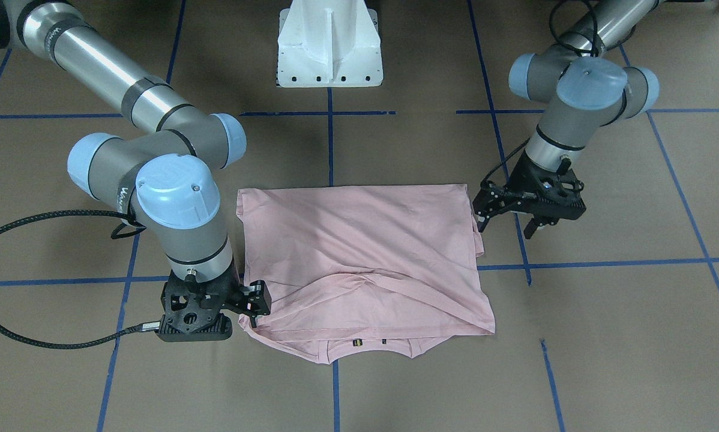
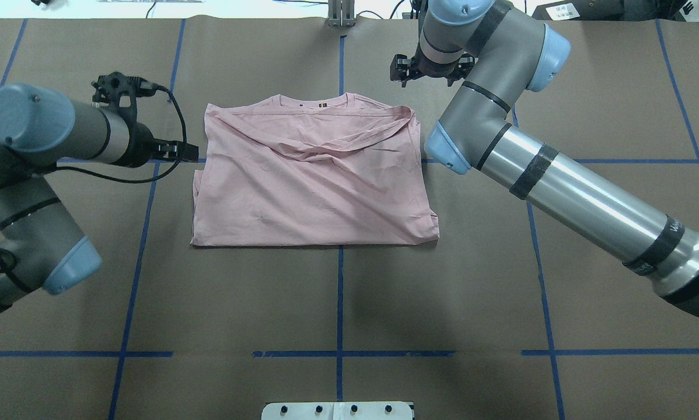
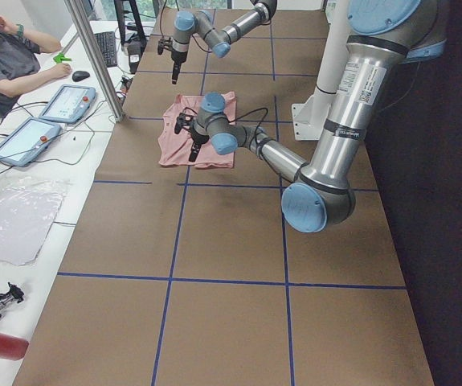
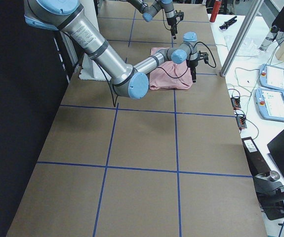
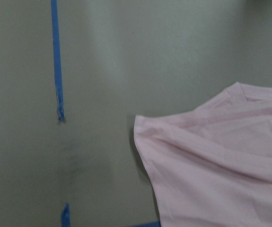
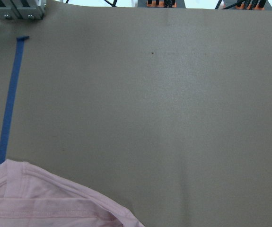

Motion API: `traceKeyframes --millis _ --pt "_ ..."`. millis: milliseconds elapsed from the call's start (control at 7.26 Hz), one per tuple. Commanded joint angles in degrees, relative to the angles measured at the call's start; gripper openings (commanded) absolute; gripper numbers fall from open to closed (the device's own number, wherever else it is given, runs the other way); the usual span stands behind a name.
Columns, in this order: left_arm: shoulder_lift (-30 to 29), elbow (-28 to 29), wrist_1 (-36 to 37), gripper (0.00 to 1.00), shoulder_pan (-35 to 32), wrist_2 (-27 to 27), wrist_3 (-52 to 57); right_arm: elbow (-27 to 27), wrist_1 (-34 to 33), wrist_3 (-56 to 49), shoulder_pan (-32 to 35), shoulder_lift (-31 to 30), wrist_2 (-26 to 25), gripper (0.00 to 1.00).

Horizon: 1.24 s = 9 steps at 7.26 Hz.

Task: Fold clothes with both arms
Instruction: 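Lower the left gripper and grasp the folded shirt's edge nearest it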

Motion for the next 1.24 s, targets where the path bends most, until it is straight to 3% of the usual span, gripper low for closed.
traceKeyframes --millis 0,413,1102 --pt "4.1 -1.6 -5.1 0.68 8.9 5.8 -12.4 0.6 0.2 0.0 0.0 -0.5 0.0 1.0" --pt "4.0 -1.3 -4.9 0.68 12.7 6.3 -13.6 0.7 0.3 0.0 0.0 -0.7 0.0 1.0" --pt "4.9 -1.4 -4.4 0.65 12.9 6.4 -13.4 2.3 0.4 0.1 0.0 -2.1 0.0 1.0"
